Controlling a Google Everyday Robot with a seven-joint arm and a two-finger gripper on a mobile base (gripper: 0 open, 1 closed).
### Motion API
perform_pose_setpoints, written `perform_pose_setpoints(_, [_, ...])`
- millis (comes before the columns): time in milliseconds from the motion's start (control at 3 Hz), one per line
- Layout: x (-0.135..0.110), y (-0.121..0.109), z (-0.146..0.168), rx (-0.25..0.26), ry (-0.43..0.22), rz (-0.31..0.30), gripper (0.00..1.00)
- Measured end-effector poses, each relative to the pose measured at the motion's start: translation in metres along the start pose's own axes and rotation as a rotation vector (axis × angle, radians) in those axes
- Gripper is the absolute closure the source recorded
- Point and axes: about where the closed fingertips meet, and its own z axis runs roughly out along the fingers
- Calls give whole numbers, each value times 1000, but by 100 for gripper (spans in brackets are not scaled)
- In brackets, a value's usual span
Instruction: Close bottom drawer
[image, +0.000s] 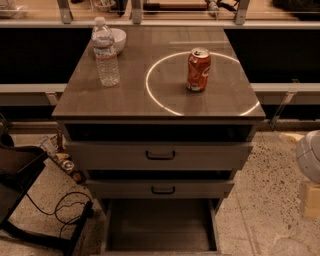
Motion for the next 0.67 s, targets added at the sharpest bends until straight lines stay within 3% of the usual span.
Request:
perform_pose_setpoints(333, [-11, 15, 21, 22, -26, 0, 0])
perform_pose_setpoints(667, [-25, 46, 74, 32, -51, -13, 0])
